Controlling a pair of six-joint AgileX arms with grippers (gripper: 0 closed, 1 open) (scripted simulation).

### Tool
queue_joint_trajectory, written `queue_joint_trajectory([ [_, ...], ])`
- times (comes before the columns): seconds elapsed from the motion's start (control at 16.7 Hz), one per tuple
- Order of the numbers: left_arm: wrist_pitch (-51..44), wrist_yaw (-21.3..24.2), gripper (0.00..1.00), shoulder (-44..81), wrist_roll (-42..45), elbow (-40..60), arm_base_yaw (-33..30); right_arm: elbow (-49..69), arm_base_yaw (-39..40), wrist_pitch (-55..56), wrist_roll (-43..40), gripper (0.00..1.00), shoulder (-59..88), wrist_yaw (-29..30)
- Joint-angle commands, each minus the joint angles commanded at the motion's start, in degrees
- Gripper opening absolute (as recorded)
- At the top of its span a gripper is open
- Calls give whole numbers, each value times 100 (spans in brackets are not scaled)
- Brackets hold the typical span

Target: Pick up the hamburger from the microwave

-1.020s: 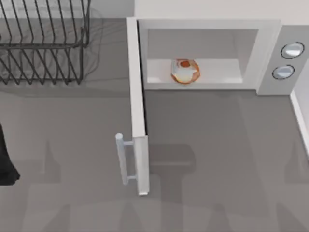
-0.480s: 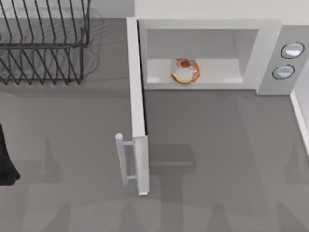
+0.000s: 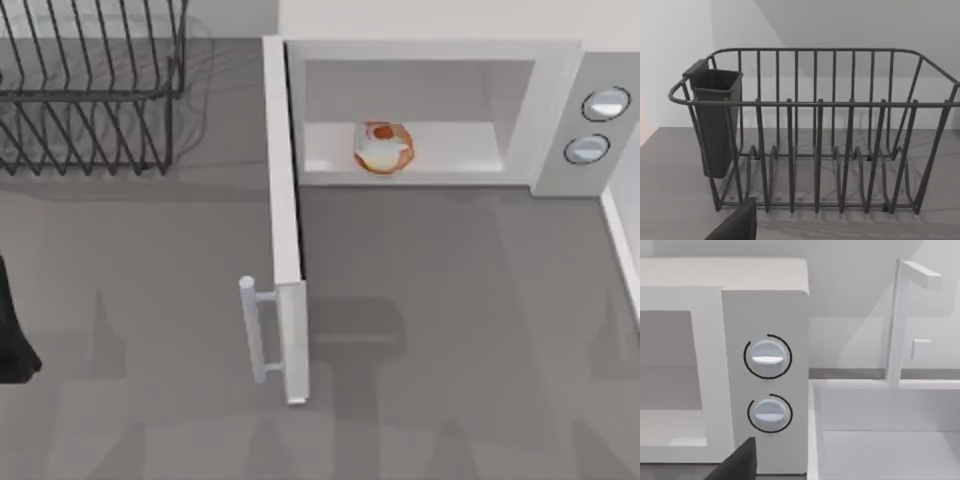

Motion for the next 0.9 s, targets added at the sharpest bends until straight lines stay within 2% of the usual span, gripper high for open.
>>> queue_joint_trajectory([
  [0.36,0,0,100,0,0,0,0,922,465,606,197,100,1586,457],
  [0.9,0,0,100,0,0,0,0,3666,1852,2409,785,100,7046,1820],
])
